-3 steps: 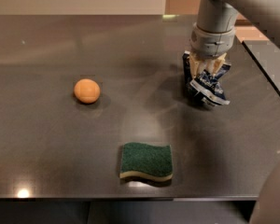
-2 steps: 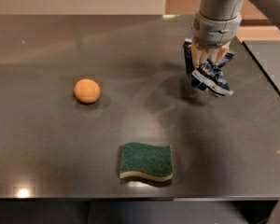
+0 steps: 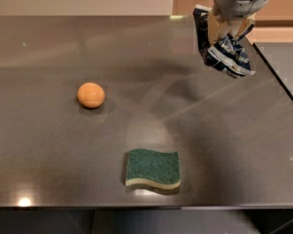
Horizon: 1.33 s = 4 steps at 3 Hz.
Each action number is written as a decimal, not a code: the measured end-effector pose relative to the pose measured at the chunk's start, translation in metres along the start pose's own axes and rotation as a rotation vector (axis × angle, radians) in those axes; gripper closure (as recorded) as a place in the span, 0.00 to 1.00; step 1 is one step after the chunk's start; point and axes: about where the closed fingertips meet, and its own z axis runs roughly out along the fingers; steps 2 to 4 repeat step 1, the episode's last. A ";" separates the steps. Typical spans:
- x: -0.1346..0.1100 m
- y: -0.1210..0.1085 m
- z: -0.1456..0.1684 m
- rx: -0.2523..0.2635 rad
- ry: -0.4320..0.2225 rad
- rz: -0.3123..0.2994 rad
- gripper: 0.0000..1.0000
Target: Pick blue chip bag
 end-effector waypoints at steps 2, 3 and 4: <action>-0.004 0.001 0.003 -0.002 -0.010 0.001 1.00; -0.004 0.001 0.003 -0.002 -0.010 0.001 1.00; -0.004 0.001 0.003 -0.002 -0.010 0.001 1.00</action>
Offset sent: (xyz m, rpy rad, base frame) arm 0.0000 0.0000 0.0000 0.0000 0.0000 0.0000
